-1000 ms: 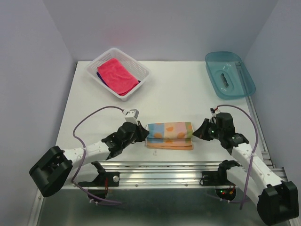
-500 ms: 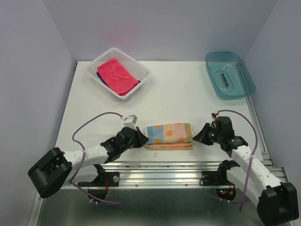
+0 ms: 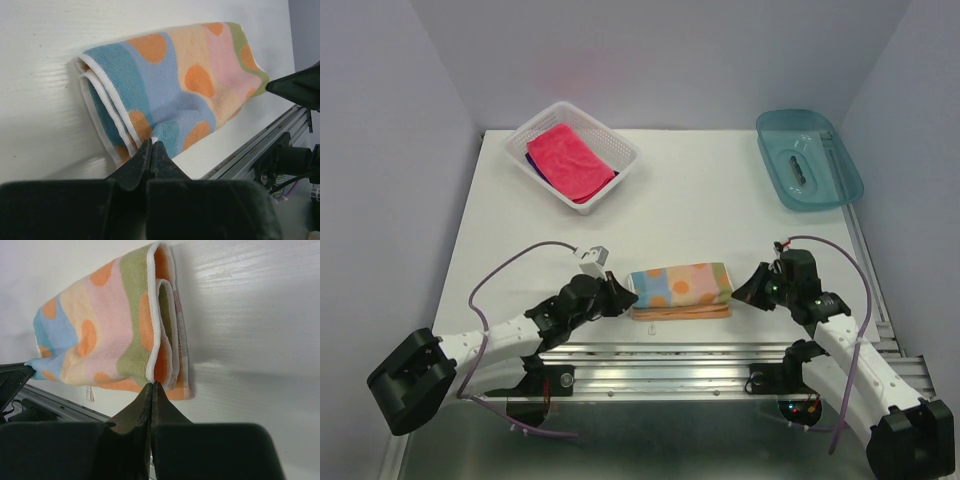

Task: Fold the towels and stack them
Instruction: Fold the towel, then neatly place the folded towel into the bin

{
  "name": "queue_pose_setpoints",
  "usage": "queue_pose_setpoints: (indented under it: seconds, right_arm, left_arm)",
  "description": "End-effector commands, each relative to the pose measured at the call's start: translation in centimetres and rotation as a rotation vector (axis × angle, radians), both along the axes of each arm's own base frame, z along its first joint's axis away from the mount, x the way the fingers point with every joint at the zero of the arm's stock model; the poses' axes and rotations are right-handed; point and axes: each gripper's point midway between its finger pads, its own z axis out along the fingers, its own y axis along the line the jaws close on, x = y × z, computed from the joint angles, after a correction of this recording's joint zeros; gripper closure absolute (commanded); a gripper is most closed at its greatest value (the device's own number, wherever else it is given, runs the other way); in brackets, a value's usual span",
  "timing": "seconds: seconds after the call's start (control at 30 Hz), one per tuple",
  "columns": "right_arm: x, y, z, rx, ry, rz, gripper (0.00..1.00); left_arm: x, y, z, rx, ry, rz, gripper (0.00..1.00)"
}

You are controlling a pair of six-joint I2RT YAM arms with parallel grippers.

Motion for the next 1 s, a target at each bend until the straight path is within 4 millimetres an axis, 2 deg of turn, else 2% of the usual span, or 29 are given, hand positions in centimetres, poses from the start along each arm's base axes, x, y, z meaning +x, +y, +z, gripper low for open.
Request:
queue_pose_setpoints:
  seconds: [0.0,0.07,0.13,0.17,0.23,0.27,0.3,0.33,0.43,0.47,0.57,0.63,0.8,0.9,0.93,0.97]
  right_arm:
    - [0.2,0.2,0.4,0.011,-0.011,-0.004,0.99]
    - [0.1,0.2,0.2,0.012,-0.005,-0.006,0.99]
    - [0.0,0.0,-0.1,0.008,0.010,-0.023,0.93]
    - [-0.1,0.0,-0.2,0.007,0.014,-0.027,0.90]
    - [-0.3,-0.1,-0.4,0.009,0.033,-0.039,0.75]
    - [-0.3,-0.2,-0.3,0.008,0.035,-0.047,0.65]
    - [-0.5,-0.3,-0.2,0.008,0.043,-0.056,0.56]
    - [-0.3,-0.3,0.2,0.007,0.031,-0.060,0.51]
    - [-0.2,-0.6,1.6,-0.002,-0.008,-0.067,0.43]
    - [0.2,-0.7,2.6,-0.004,-0.040,-0.066,0.38]
    - [0.5,-0.9,4.1,-0.022,-0.095,-0.057,0.23]
    - [0.9,-0.4,4.7,0.000,-0.125,-0.031,0.00]
    - [2.4,0.4,5.0,0.016,-0.146,-0.003,0.00]
    - [3.6,0.1,5.7,-0.015,-0.178,-0.011,0.00]
    - [4.0,-0.2,6.0,-0.034,-0.193,-0.022,0.00]
    - [4.2,-0.3,5.9,-0.046,-0.196,-0.022,0.00]
  left_arm:
    - [-0.5,0.1,-0.7,-0.001,0.012,-0.009,0.99]
    - [-0.9,0.1,-1.6,0.020,0.039,-0.019,0.97]
    - [-1.2,0.3,-2.5,0.035,0.065,-0.020,0.94]
    - [-1.3,0.3,-2.7,0.035,0.081,-0.016,0.85]
    - [-1.6,0.3,-2.9,0.038,0.094,-0.020,0.75]
    - [-2.1,0.0,-2.7,0.028,0.110,-0.042,0.63]
    - [-2.1,0.0,-2.6,0.019,0.117,-0.038,0.58]
    - [-2.2,0.0,-2.1,0.011,0.112,-0.039,0.47]
    - [-2.4,0.2,-1.2,0.012,0.102,-0.039,0.35]
    - [-2.6,0.3,-0.4,0.001,0.092,-0.046,0.01]
    - [-2.5,0.7,0.8,-0.022,0.066,-0.033,0.01]
    - [-1.8,1.2,1.1,-0.013,0.051,0.012,0.01]
    - [0.6,2.0,1.3,0.089,0.086,0.144,0.01]
    - [1.5,1.4,0.6,0.154,0.122,0.158,0.01]
    - [1.5,1.3,-0.6,0.194,0.153,0.157,0.01]
    - [1.9,0.9,-0.4,0.210,0.151,0.146,0.01]
